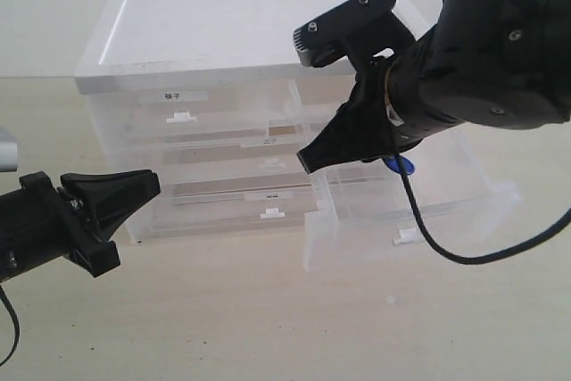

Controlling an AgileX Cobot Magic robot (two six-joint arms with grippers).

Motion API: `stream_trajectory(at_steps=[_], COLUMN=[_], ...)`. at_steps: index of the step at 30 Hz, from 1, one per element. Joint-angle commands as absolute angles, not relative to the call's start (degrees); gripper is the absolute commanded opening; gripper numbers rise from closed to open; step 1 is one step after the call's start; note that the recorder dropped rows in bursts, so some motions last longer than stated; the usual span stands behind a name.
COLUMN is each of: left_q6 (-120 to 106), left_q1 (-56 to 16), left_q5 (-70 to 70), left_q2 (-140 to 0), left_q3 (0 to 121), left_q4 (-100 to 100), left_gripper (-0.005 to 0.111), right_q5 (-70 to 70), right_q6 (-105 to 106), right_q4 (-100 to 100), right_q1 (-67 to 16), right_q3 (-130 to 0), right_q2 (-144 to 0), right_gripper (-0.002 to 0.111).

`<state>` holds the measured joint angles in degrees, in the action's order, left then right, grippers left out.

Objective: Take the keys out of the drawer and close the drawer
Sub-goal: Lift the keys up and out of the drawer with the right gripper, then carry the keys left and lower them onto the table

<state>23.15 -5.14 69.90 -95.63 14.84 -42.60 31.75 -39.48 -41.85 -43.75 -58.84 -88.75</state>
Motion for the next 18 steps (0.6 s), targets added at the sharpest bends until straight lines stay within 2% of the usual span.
stream_trajectory(at_steps=[1, 18], left_q6=[23.6, 23.6], left_q1=[-5.2, -5.2], left_q5=[70.0, 70.0], left_q2=[-95.8, -95.8], left_q3=[15.0, 15.0], left_q4=[-43.1, -43.3], left_gripper=[0.005, 0.005], right_q5=[32.1, 35.9], right_q6=[-38.5, -34.5], right_q4=[-41.3, -38.5], right_q1=[-44.6, -44.6], right_q3=[-58.7, -58.7], right_q2=[-83.9, -70.2], right_gripper=[0.0, 0.0])
